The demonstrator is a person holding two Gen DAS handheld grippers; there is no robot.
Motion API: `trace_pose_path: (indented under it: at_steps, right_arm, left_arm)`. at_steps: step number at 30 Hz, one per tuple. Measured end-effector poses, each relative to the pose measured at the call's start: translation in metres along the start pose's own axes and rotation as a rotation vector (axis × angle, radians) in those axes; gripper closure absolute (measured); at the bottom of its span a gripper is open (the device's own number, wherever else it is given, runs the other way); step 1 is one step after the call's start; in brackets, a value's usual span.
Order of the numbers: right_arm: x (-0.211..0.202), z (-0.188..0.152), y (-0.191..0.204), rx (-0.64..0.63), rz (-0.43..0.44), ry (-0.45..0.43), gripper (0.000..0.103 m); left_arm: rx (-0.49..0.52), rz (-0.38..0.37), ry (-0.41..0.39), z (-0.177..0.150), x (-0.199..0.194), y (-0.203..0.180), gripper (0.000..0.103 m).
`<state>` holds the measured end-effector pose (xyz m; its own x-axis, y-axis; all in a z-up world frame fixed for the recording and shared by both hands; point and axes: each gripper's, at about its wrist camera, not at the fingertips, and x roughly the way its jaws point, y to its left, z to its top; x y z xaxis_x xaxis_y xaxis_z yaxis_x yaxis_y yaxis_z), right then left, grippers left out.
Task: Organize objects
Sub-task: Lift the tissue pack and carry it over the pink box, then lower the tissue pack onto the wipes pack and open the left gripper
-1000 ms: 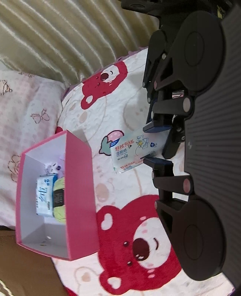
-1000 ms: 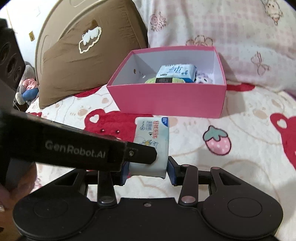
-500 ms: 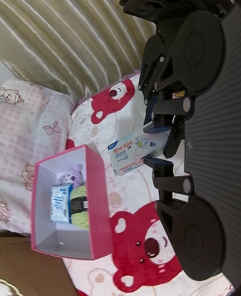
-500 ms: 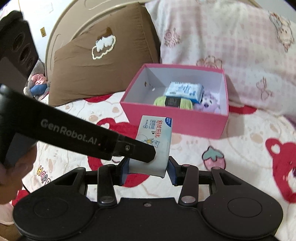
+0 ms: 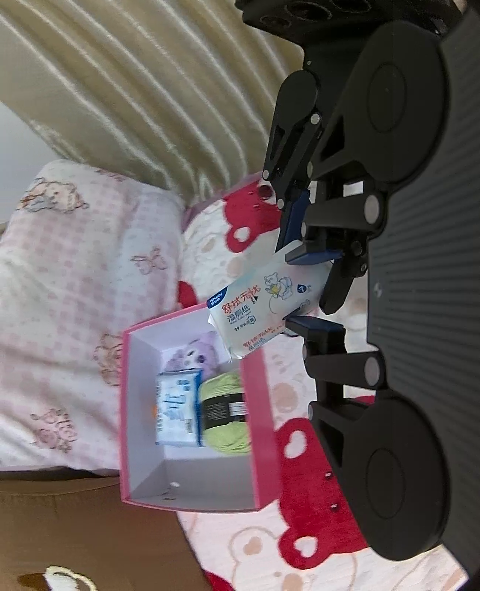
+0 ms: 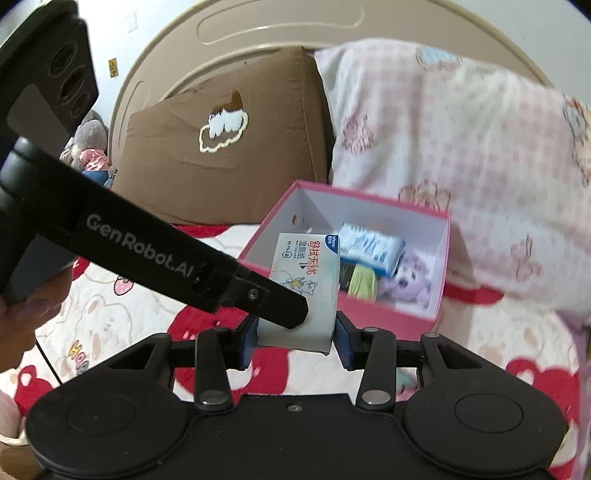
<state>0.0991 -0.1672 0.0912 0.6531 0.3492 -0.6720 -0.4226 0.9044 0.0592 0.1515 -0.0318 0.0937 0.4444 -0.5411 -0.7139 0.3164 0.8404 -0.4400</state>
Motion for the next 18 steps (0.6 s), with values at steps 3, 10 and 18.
trace_pose_path:
  at_steps: [3, 10, 18]
  right_arm:
    - [0.009, 0.014, -0.004, -0.036, -0.008, -0.005, 0.055]
    - [0.052, 0.045, -0.017, -0.125, -0.02, 0.005, 0.057]
    - [0.1, 0.066, -0.03, -0.23, -0.001, 0.03, 0.057]
  left_arm:
    - [-0.018, 0.008, -0.018, 0.01, 0.006, 0.006, 0.074]
    - [-0.128, 0.025, -0.036, 0.04, 0.033, 0.037, 0.074]
    - [-0.268, 0.018, -0.048, 0.063, 0.062, 0.077, 0.074]
